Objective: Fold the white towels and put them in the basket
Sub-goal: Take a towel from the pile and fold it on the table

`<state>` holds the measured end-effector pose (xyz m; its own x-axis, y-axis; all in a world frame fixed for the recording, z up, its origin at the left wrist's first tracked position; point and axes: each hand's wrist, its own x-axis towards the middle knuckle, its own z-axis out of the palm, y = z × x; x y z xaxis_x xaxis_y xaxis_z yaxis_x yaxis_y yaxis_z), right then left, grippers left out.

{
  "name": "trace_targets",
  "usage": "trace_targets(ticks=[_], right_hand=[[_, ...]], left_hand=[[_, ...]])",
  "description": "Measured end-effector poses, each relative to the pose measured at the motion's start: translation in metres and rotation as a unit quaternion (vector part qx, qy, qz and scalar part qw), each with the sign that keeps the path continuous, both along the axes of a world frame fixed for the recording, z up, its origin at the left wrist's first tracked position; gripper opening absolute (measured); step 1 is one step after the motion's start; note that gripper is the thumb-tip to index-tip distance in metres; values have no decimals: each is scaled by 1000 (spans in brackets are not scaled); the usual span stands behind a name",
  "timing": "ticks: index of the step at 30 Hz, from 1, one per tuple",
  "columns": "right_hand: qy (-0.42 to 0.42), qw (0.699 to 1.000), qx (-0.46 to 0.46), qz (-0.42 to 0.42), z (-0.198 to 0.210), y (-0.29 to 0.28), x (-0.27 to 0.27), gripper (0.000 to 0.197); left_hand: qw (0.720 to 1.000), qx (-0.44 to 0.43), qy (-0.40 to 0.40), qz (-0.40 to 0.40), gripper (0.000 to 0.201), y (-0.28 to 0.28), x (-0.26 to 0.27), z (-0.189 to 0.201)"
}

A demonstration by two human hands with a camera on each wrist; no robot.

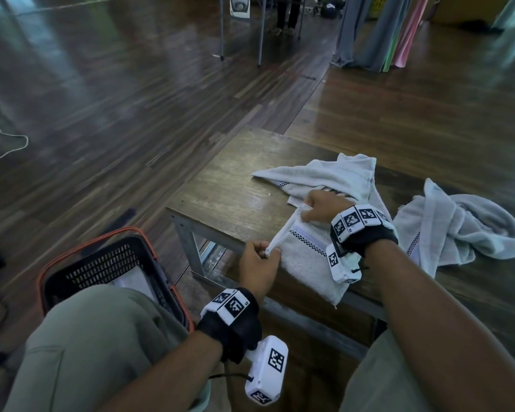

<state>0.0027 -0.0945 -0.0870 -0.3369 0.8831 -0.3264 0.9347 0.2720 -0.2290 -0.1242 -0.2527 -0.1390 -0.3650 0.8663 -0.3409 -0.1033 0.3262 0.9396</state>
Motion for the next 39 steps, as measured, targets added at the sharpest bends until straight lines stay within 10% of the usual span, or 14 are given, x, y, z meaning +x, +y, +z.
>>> trace_targets(ticks=[7,15,33,39], right_hand=[[289,953,-66,-67,45,-17,41,27],[430,889,-25,-156,80,-75,113,23],[150,973,30,-171,-5,-78,160,26],[115,982,79,-126,-11,-70,164,13]], left_hand=[[992,118,10,42,15,15,-17,39],[949,215,190,-132,7,50,-3,89],[724,163,500,-447,27,106,59,26],[717,179,486,-466,17,112,57,30]])
